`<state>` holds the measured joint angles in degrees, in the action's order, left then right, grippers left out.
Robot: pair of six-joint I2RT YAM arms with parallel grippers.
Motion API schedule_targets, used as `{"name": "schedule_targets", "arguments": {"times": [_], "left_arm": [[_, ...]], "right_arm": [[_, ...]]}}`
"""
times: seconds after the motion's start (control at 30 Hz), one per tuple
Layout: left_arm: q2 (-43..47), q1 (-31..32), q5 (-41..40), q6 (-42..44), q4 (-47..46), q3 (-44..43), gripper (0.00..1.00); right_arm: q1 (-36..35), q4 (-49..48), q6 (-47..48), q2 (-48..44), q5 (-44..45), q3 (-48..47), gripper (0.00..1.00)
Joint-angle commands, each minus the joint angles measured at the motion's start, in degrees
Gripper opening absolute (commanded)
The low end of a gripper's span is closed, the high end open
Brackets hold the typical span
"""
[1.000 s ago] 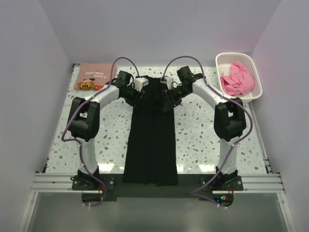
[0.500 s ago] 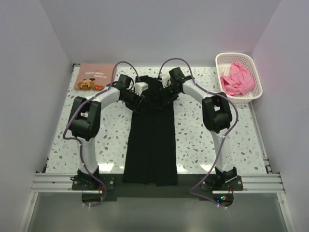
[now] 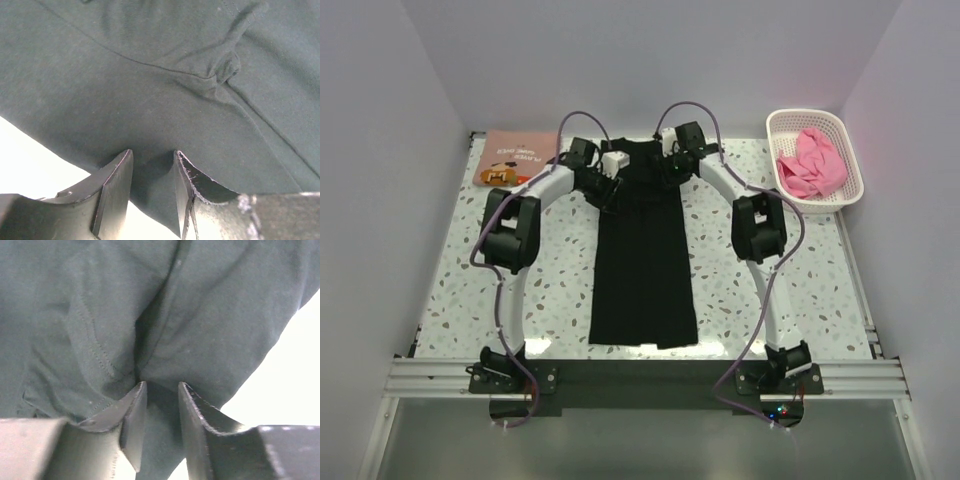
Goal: Fold and stack the t-shirts
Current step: Fold the tshirt
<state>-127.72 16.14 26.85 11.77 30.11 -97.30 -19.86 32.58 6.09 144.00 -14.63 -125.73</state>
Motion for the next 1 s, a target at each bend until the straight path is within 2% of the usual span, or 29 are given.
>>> {"name": "schedule_targets", "arguments": {"times": [0.0,0.1,0.13,0.2,0.23,0.27,0.3,0.37,0.47,0.5,0.63,0.73,0.8,0.9,0.93,0.97], "left_arm": [[-1.3,-1.2,1.1,1.6,1.5,-4.2,0.44],[6.6,-1.3,4.3,1.6,1.5,-1.9,0.45],[9.0,-1.3,5.7,1.8,1.4,2.0,0.45],[16.8,-1.3,6.7,2.3,-0.2,7.4,0.46],[19.5,-1.4,8.5,2.6,-0.6,10.3,0.46],[22.1,-1.4,9.4,2.9,-1.4,16.2,0.46],[26.9,-1.4,10.5,3.5,-1.7,19.3,0.47],[31.0,-1.3,13.9,5.0,-1.5,27.6,0.47],[39.9,-1.2,20.6,14.0,-0.8,38.3,0.46],[45.5,-1.0,22.8,19.5,-1.0,40.9,0.47],[61.2,1.3,23.7,28.4,-5.6,55.5,0.5],[71.4,5.8,22.9,32.3,-10.5,62.5,0.51],[77.1,8.6,22.3,37.9,-11.6,65.4,0.51],[83.5,18.0,16.8,41.2,-18.3,73.9,0.49],[84.4,23.6,14.7,41.6,-22.9,75.5,0.47],[84.7,26.3,13.2,43.1,-24.7,76.7,0.43]], "right_arm": [[0.3,2.0,1.6,0.9,0.1,-7.0,0.39],[0.3,6.7,1.8,-4.6,-3.4,-5.7,0.41],[0.3,7.8,1.6,-9.6,-5.7,-3.8,0.41],[0.2,9.4,1.2,-16.3,-7.6,5.3,0.42],[0.2,10.0,0.9,-22.8,-8.9,8.9,0.42],[0.1,11.2,0.5,-25.8,-11.7,15.5,0.42],[-0.3,12.1,0.0,-28.2,-13.3,18.6,0.42],[-1.1,15.2,-0.4,-35.1,-15.5,26.8,0.42],[-4.7,18.5,1.6,-42.2,-16.1,36.7,0.42],[-7.2,18.7,1.7,-43.6,-16.0,39.1,0.41],[-12.3,18.1,-0.5,-47.1,-16.3,48.4,0.41],[-15.1,16.2,-2.1,-47.2,-15.9,52.1,0.43],[-16.6,16.4,-2.5,-45.6,-16.7,52.3,0.43],[-17.0,18.0,-0.6,-43.4,-17.5,52.6,0.43],[-17.1,19.6,0.7,-43.0,-17.1,52.3,0.42],[-16.9,20.2,2.2,-43.0,-16.7,52.3,0.42]]}}
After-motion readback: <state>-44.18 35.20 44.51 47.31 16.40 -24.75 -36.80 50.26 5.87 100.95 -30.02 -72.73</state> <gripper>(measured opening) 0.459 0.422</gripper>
